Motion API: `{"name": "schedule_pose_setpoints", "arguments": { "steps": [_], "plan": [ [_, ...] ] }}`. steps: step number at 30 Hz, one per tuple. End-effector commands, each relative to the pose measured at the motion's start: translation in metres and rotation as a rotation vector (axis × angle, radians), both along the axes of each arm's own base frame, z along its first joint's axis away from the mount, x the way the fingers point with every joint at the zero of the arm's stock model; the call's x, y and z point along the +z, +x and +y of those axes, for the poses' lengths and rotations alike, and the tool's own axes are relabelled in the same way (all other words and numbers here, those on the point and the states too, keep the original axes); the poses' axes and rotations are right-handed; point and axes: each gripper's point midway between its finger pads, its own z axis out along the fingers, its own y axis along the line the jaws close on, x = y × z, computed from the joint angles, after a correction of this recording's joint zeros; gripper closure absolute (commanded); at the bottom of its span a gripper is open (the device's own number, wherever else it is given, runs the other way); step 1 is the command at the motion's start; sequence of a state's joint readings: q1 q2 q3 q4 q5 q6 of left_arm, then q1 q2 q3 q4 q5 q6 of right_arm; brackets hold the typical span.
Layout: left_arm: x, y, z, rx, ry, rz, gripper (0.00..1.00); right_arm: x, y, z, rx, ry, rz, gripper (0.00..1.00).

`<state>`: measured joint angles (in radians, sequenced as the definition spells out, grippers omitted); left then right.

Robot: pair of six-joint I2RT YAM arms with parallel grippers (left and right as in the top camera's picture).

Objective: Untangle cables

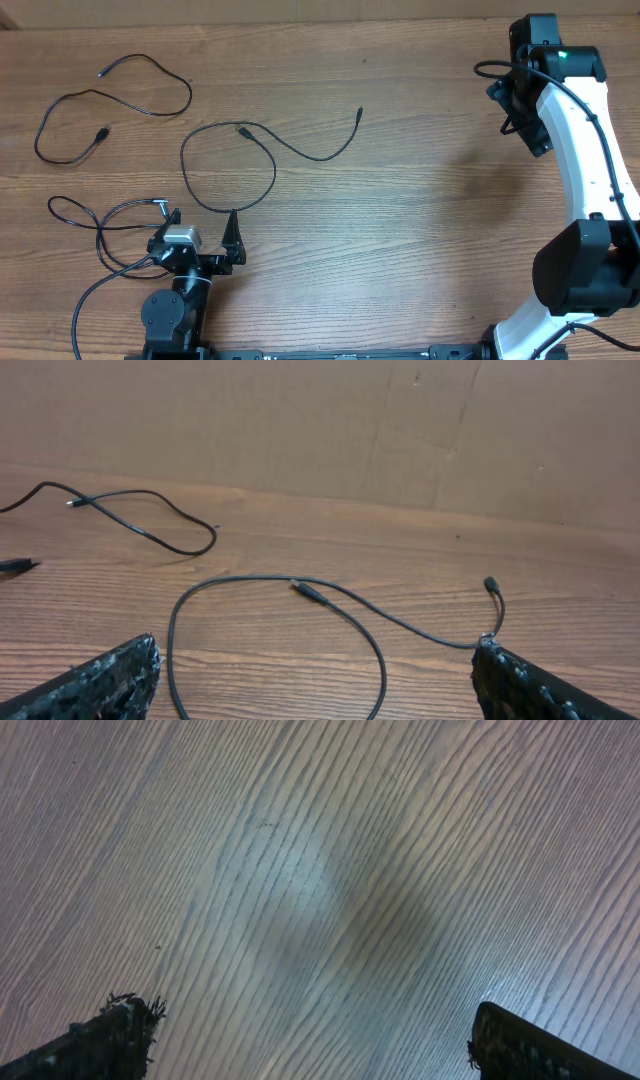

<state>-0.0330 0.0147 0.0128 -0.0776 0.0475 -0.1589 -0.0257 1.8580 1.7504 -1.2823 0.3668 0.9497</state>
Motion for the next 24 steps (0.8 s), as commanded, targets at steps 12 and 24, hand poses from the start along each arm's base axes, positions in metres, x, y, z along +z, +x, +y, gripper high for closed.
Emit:
{"name": "schedule_pose_setpoints", "arguments": {
  "steps": [12, 24],
  "plan": [
    [-0.0009, 0.0000, 0.0006, 0.005, -0.013, -0.004, 0.01, 0.0104, 0.0042, -0.0038, -0.018, -0.012, -0.036, 0.00],
    [-0.0009, 0.0000, 0.0006, 0.006, -0.013, -0.004, 0.00, 0.0049, 0.0051, -0.0037, -0.018, -0.011, -0.022, 0.00]
  ]
}}
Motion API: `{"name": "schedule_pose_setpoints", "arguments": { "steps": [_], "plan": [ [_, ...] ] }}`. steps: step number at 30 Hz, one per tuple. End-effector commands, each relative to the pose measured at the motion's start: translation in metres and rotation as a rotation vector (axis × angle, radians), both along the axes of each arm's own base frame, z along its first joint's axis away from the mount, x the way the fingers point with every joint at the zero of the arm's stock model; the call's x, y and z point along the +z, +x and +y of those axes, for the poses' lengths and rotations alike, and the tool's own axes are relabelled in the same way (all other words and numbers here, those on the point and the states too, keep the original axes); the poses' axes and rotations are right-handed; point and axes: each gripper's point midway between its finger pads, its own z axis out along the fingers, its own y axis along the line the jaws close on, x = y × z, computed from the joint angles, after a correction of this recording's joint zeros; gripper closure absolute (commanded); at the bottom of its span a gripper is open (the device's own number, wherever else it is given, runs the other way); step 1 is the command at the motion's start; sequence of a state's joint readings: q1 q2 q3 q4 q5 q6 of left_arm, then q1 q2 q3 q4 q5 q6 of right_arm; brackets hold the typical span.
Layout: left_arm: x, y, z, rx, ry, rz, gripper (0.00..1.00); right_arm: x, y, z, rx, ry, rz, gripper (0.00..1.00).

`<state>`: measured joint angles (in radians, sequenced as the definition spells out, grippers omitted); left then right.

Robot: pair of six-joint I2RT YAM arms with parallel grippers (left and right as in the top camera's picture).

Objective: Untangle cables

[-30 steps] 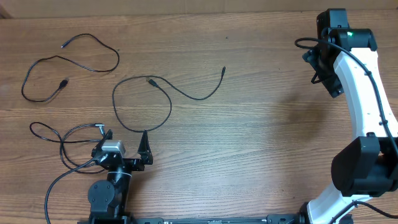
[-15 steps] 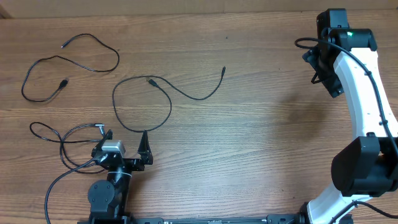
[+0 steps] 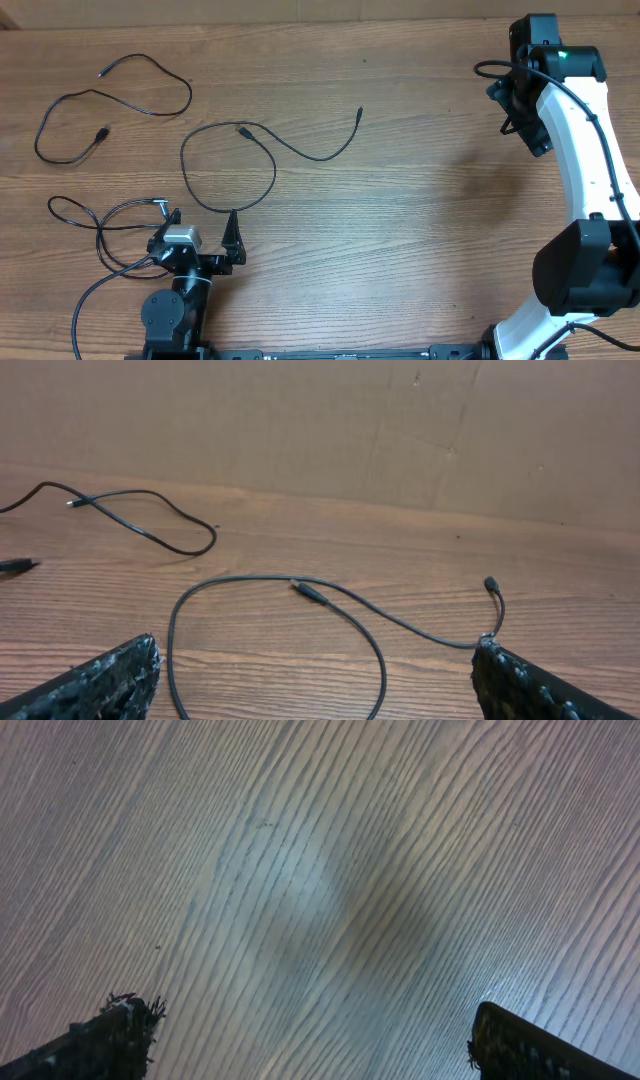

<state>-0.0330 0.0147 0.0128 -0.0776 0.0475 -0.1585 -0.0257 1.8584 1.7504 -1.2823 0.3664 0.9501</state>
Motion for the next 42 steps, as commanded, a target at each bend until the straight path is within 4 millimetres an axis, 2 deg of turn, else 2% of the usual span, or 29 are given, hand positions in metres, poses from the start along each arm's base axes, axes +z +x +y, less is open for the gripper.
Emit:
{"name": "schedule_pose_setpoints", "arguments": {
  "steps": [1, 7, 11, 16, 22, 28, 33, 37, 42],
  "plan": [
    [-0.001, 0.000, 0.001, 0.005, -0.013, -0.004, 0.01, 0.005, 0.005, -0.004, -0.017, -0.012, -0.023, 0.00],
    [-0.001, 0.000, 0.001, 0.005, -0.013, -0.004, 0.01, 0.008, 0.005, -0.003, -0.016, -0.012, -0.030, 0.00],
    [-0.001, 0.000, 0.001, 0.005, -0.013, -0.004, 0.01, 0.017, 0.003, -0.003, -0.016, -0.012, -0.054, 0.00],
    [-0.001, 0.000, 0.001, 0.006, -0.013, -0.004, 0.01, 0.047, -0.004, -0.003, -0.016, -0.014, -0.133, 0.00],
    [-0.001, 0.000, 0.001, 0.006, -0.013, -0.004, 0.01, 0.099, -0.022, -0.002, -0.017, -0.016, -0.273, 0.00],
    [-0.001, 0.000, 0.001, 0.005, -0.013, -0.004, 0.01, 0.152, -0.051, -0.001, -0.018, -0.019, -0.429, 0.00],
    [-0.001, 0.000, 0.001, 0.005, -0.013, -0.004, 0.00, 0.195, -0.082, -0.001, -0.019, -0.022, -0.564, 0.00],
    [-0.001, 0.000, 0.001, 0.005, -0.013, -0.004, 0.00, 0.228, -0.114, 0.000, -0.019, -0.025, -0.681, 0.00],
    [-0.001, 0.000, 0.001, 0.005, -0.013, -0.004, 0.00, 0.267, -0.163, 0.001, -0.020, -0.028, -0.843, 0.00]
  ]
}}
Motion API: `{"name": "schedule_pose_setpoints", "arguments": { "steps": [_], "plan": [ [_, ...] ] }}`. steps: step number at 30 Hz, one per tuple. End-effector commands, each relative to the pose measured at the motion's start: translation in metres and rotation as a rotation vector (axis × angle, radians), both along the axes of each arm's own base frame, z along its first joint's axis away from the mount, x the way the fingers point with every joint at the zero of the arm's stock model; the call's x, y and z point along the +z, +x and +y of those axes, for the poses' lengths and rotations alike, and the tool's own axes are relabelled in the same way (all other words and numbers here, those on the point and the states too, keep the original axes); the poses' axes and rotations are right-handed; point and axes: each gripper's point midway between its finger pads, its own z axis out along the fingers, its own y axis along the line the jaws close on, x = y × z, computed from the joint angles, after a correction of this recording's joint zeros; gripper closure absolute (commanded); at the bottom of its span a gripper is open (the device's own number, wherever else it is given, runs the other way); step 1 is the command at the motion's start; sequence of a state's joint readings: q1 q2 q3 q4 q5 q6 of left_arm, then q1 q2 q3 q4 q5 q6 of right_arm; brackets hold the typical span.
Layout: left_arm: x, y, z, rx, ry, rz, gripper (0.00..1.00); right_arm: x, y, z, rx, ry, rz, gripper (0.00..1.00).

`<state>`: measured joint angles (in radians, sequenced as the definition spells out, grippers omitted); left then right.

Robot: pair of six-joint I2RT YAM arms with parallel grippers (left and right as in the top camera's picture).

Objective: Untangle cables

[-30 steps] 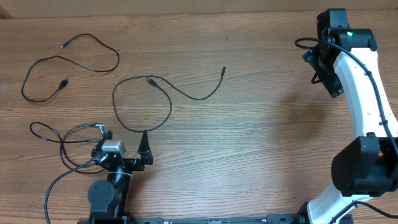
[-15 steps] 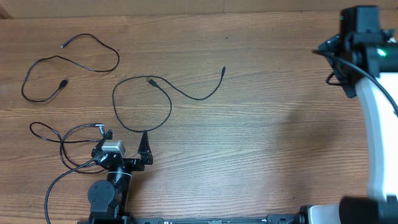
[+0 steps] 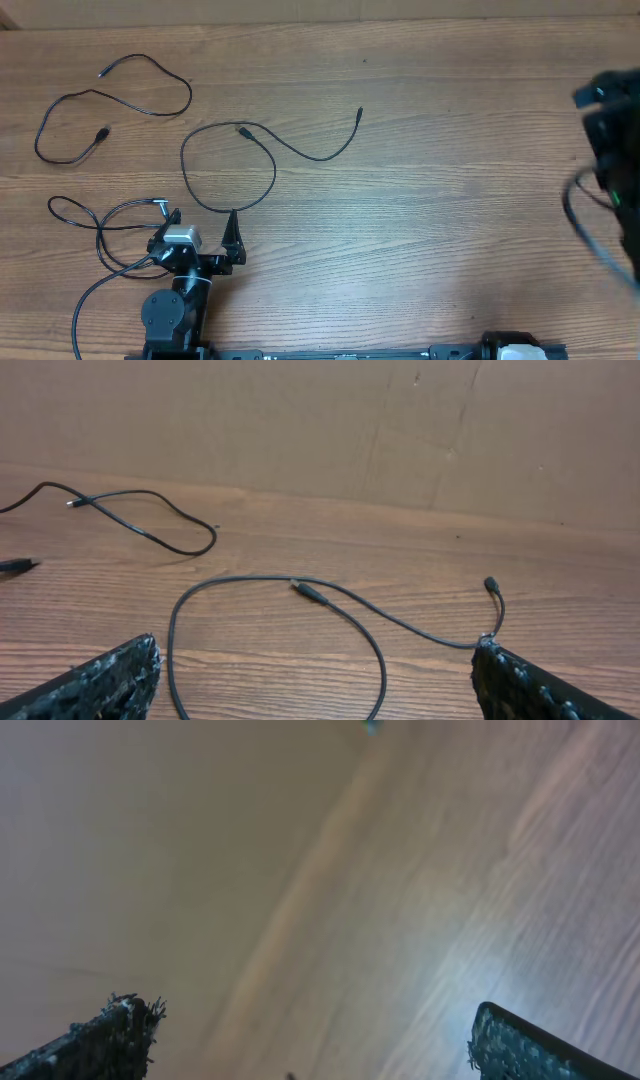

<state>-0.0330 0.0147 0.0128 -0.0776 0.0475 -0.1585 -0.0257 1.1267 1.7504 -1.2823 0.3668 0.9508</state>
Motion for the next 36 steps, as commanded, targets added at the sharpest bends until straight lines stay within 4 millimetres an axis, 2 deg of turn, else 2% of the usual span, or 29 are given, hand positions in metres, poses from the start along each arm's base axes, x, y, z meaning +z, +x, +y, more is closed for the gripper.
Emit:
{"name": "schedule_pose_setpoints", "arguments": {
  "steps": [1, 4, 11, 18, 22, 26, 31, 36],
  "plan": [
    [-0.001, 0.000, 0.001, 0.006, -0.013, -0.004, 0.01, 0.033, -0.036, -0.002, -0.020, -0.003, -0.135, 0.00],
    [-0.001, 0.000, 0.001, 0.005, -0.013, -0.004, 0.01, 0.047, -0.074, -0.009, -0.063, -0.028, -0.203, 0.00],
    [-0.001, 0.000, 0.001, 0.005, -0.013, -0.004, 0.00, 0.045, -0.154, -0.011, -0.092, -0.042, -0.268, 0.00],
    [-0.001, 0.000, 0.001, 0.005, -0.013, -0.004, 0.00, 0.033, -0.207, -0.011, -0.100, -0.044, -0.320, 0.00],
    [-0.001, 0.000, 0.001, 0.005, -0.013, -0.004, 0.00, 0.021, -0.210, -0.011, -0.098, -0.044, -0.311, 0.00],
    [-0.001, 0.000, 0.001, 0.005, -0.013, -0.004, 0.00, -0.002, -0.204, -0.009, -0.086, -0.039, -0.276, 0.00],
    [-0.001, 0.000, 0.001, 0.005, -0.013, -0.004, 0.00, -0.030, -0.177, -0.002, -0.044, -0.018, -0.323, 0.00],
    [-0.001, 0.000, 0.001, 0.005, -0.013, -0.004, 0.01, -0.065, -0.140, 0.008, 0.019, 0.010, -0.345, 0.00]
  ]
}}
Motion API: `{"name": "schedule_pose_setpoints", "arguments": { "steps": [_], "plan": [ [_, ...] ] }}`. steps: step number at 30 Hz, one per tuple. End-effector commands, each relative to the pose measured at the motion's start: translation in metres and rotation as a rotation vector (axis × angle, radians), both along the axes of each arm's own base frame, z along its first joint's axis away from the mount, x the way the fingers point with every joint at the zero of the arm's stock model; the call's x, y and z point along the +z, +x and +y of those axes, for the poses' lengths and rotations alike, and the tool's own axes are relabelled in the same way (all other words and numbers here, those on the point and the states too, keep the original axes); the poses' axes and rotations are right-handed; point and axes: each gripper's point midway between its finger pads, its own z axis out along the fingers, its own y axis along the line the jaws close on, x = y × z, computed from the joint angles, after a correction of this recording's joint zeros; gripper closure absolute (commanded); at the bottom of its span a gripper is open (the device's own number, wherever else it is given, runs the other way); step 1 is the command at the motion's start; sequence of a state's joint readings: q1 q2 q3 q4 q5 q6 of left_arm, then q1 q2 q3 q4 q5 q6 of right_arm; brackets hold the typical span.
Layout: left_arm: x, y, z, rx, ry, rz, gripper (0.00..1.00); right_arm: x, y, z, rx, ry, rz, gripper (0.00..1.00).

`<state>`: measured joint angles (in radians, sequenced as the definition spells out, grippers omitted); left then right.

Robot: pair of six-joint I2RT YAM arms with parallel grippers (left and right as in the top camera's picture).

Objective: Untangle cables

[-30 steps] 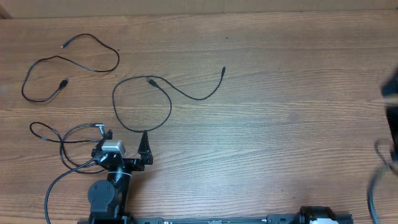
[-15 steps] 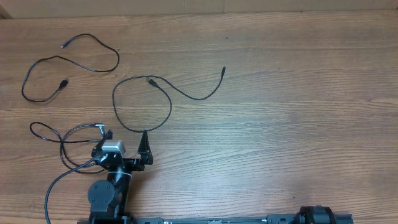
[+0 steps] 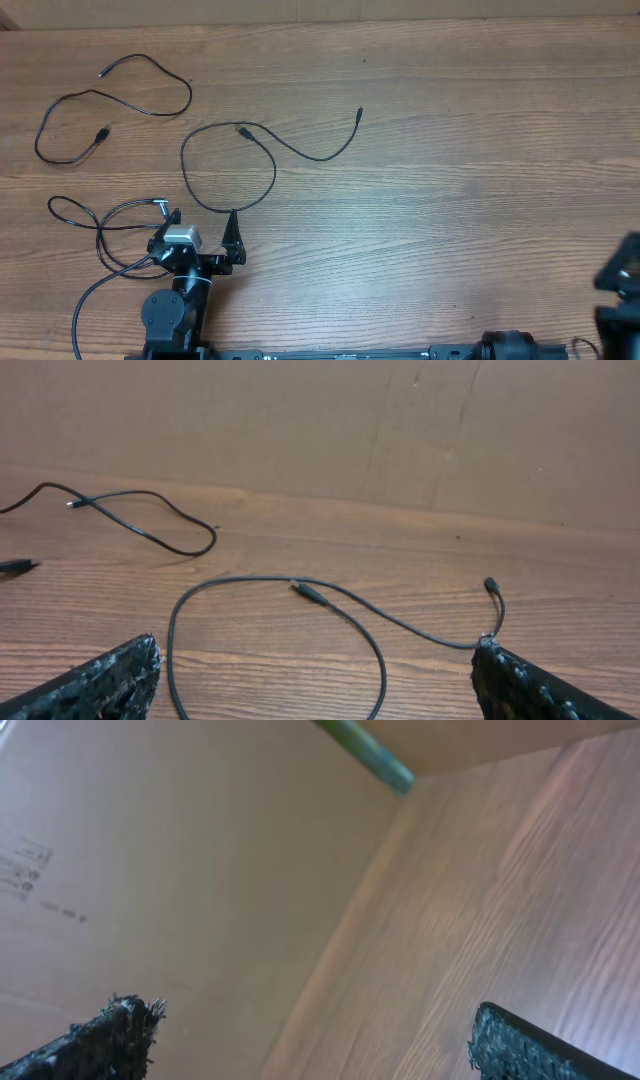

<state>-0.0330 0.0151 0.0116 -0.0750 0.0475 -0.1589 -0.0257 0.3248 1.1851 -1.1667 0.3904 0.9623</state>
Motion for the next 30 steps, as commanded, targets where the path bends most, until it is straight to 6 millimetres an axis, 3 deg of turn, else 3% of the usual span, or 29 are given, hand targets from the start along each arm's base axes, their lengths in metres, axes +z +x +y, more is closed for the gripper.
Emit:
{"name": "schedule_pose_setpoints", "arguments": {
  "steps": [1, 5, 10, 17, 30],
  "plan": [
    [-0.001, 0.000, 0.001, 0.005, -0.013, -0.003, 0.00, -0.028, 0.023, 0.009, 0.056, 0.012, 0.014, 0.00],
    [-0.001, 0.000, 0.001, 0.005, -0.013, -0.003, 0.01, -0.062, 0.061, 0.017, 0.110, 0.011, 0.021, 0.00],
    [-0.001, 0.000, 0.001, 0.005, -0.013, -0.003, 0.01, -0.079, 0.094, 0.038, 0.255, -0.105, -0.097, 0.00],
    [-0.001, 0.000, 0.001, 0.005, -0.013, -0.003, 0.01, -0.091, 0.107, 0.049, 0.316, -0.213, -0.275, 0.00],
    [-0.001, 0.000, 0.001, 0.005, -0.013, -0.003, 0.01, -0.144, 0.131, 0.042, 0.293, -0.223, -0.299, 0.00]
  ]
}}
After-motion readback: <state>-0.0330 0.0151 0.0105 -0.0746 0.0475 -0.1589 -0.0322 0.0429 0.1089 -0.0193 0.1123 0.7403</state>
